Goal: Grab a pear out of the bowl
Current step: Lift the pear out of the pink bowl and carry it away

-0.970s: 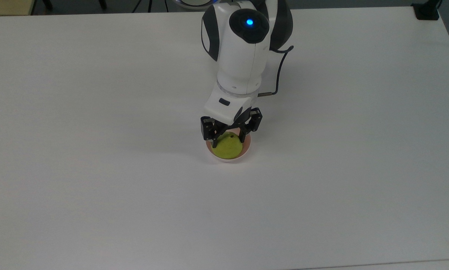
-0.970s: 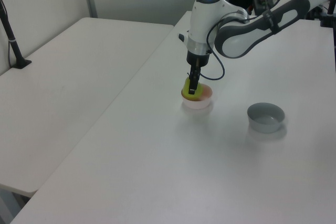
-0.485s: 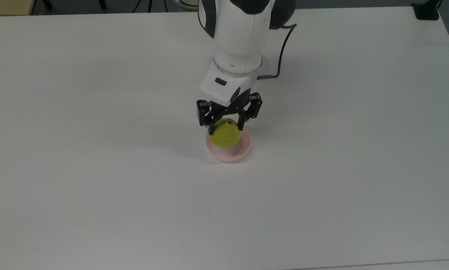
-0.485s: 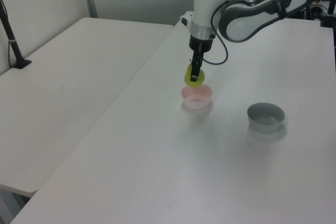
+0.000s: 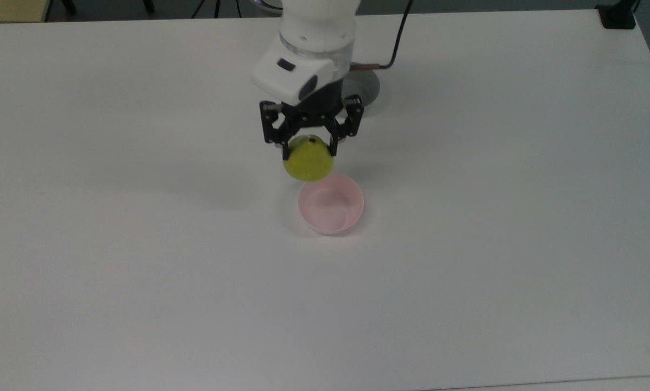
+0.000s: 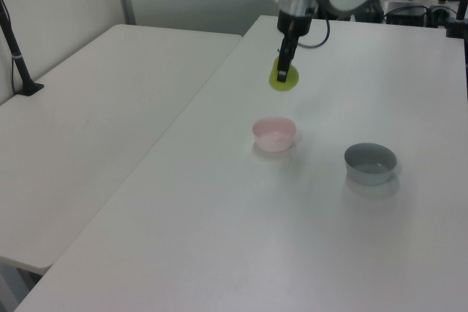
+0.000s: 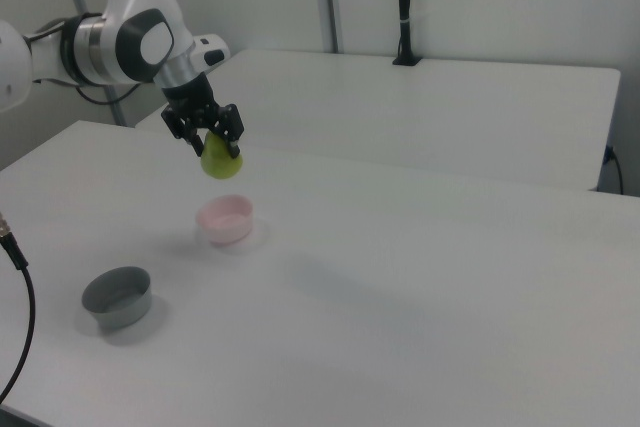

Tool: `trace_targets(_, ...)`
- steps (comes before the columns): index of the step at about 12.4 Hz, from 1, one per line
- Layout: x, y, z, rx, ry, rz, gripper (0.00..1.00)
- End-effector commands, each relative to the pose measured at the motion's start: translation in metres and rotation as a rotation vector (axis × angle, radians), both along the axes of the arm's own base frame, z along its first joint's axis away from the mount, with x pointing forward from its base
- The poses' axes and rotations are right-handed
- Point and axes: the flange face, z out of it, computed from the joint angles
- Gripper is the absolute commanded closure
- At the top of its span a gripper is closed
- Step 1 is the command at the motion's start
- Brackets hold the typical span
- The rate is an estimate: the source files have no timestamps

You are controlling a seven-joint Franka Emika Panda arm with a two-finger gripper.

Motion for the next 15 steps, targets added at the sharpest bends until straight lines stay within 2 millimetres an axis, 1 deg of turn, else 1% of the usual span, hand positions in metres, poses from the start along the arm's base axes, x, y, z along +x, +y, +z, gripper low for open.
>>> trace_targets(1,-0.027,-0.024,0.04,0.055,0.033,-0.058,0.71)
trace_targets(3,-0.04,-0.042,0.064,0.092,0.039,-0.079,0.71)
trace_targets(5,-0.06,-0.064,0.097,0.144,0.042,-0.095,0.71)
trace_targets(6,-0.071,-0.078,0.11,0.173,0.047,-0.111,0.71)
trace_targets(9,-0.091,-0.1,0.125,0.194,0.077,-0.065,0.71)
trace_targets(10,-0.096,-0.114,0.129,0.188,0.078,-0.037,0.71)
trace_targets(13,-0.098,-0.136,0.131,0.186,0.069,0.031,0.71)
trace_targets(14,-0.099,-0.15,0.13,0.177,0.063,0.068,0.71)
trace_targets(15,-0.1,-0.159,0.129,0.17,0.063,0.101,0.71)
